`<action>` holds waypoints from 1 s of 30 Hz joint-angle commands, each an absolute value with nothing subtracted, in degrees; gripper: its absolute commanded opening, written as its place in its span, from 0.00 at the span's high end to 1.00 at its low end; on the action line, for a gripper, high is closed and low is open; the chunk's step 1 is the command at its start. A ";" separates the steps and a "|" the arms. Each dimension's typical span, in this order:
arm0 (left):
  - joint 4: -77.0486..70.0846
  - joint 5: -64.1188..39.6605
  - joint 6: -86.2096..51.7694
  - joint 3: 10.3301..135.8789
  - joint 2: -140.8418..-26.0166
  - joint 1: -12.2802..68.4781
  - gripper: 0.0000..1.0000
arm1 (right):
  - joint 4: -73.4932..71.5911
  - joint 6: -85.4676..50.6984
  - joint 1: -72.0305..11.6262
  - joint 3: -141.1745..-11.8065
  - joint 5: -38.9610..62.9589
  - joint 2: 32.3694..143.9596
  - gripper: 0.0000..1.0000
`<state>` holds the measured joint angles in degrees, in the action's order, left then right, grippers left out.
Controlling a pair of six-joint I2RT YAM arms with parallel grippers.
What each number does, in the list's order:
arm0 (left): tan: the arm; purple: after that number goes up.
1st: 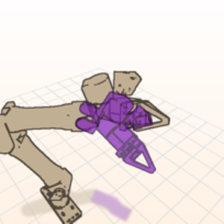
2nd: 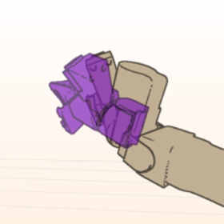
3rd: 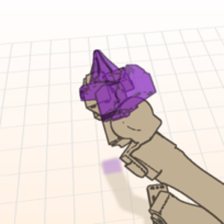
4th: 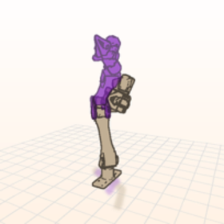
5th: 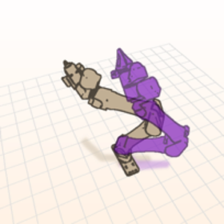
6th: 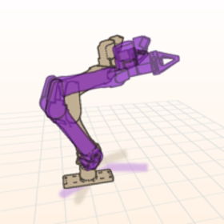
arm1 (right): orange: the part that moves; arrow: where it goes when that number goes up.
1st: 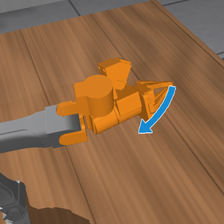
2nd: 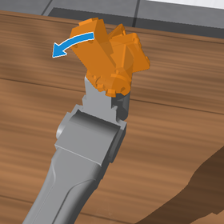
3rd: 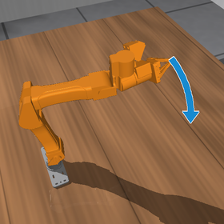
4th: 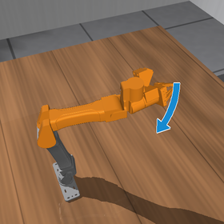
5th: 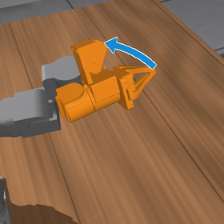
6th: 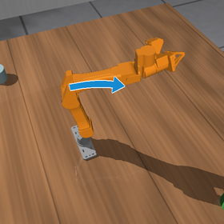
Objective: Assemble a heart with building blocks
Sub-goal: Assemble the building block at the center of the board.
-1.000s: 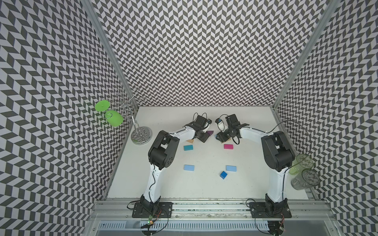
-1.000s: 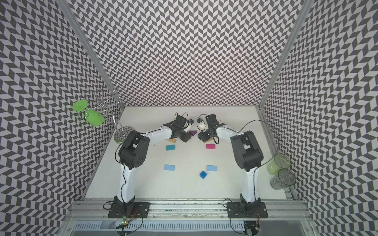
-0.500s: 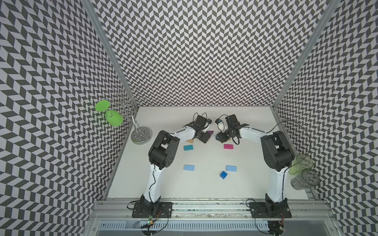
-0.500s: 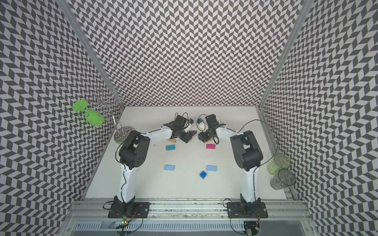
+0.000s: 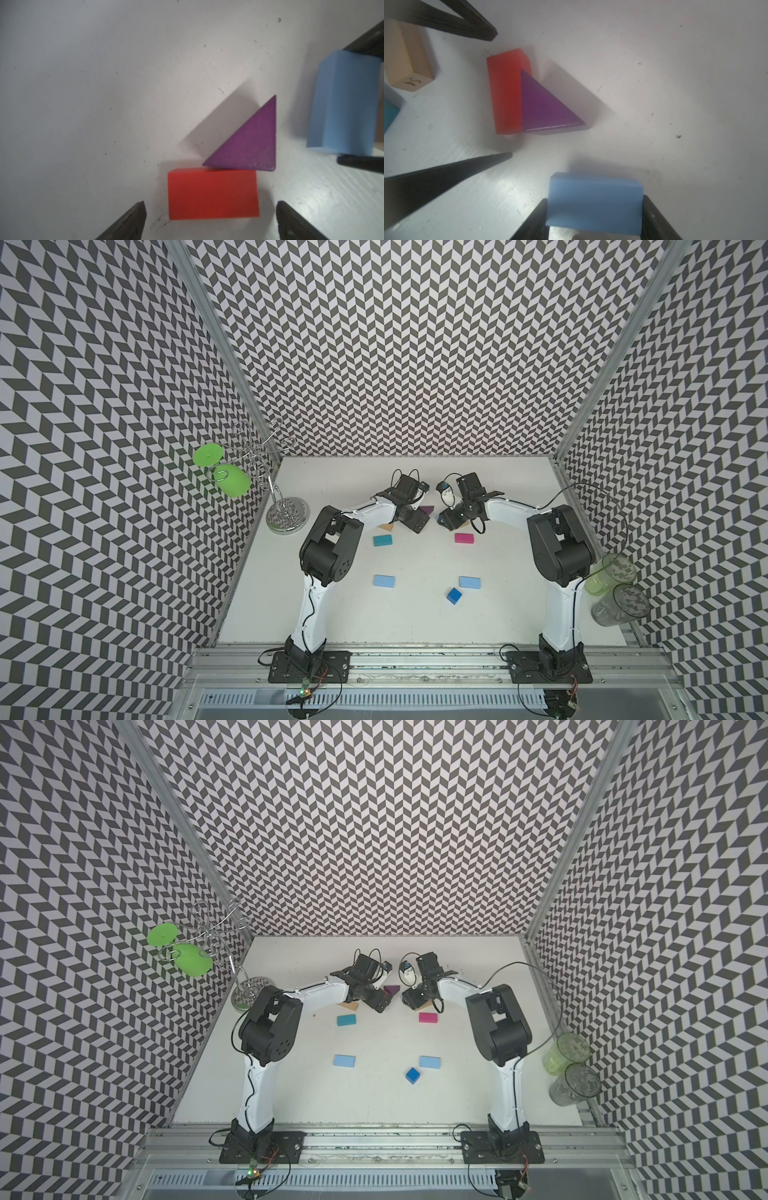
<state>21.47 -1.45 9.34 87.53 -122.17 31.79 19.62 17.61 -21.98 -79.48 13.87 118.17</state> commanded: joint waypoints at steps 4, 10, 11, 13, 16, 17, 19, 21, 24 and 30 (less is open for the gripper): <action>21.02 -4.73 7.49 86.06 -111.83 30.36 0.01 | 19.81 18.00 -23.72 -83.12 13.62 120.56 0.63; 20.30 -6.55 6.25 83.67 -108.34 28.19 0.01 | 20.65 18.06 -24.05 -84.46 13.10 121.88 0.63; 20.22 -6.67 6.23 83.06 -108.11 27.77 0.01 | 20.65 18.07 -24.11 -84.38 12.97 121.99 0.63; 19.89 -6.88 6.13 81.76 -107.42 27.13 0.01 | 20.64 18.10 -24.15 -84.38 12.84 122.21 0.63; 18.88 -7.17 5.89 79.63 -106.06 26.43 0.01 | 20.59 18.10 -24.13 -84.29 12.88 122.52 0.63; 18.68 -7.36 5.80 79.11 -105.76 26.15 0.01 | 20.65 18.07 -24.16 -84.31 12.75 122.67 0.63; 18.46 -7.49 5.70 78.45 -105.40 25.83 0.01 | 20.65 18.11 -24.16 -84.29 12.84 122.83 0.63; 18.46 -7.48 5.79 78.09 -105.18 25.59 0.01 | 20.56 18.06 -24.21 -84.37 12.93 122.96 0.63; 18.46 -7.48 5.79 77.87 -104.94 25.31 0.01 | 20.48 18.06 -24.26 -84.63 13.01 123.30 0.63; 18.37 -7.44 5.73 77.71 -104.90 25.05 0.01 | 20.69 17.94 -24.44 -85.84 12.75 124.25 0.62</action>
<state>19.25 -6.79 6.31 78.11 -107.24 25.45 20.91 17.96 -23.92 -84.60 13.26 122.23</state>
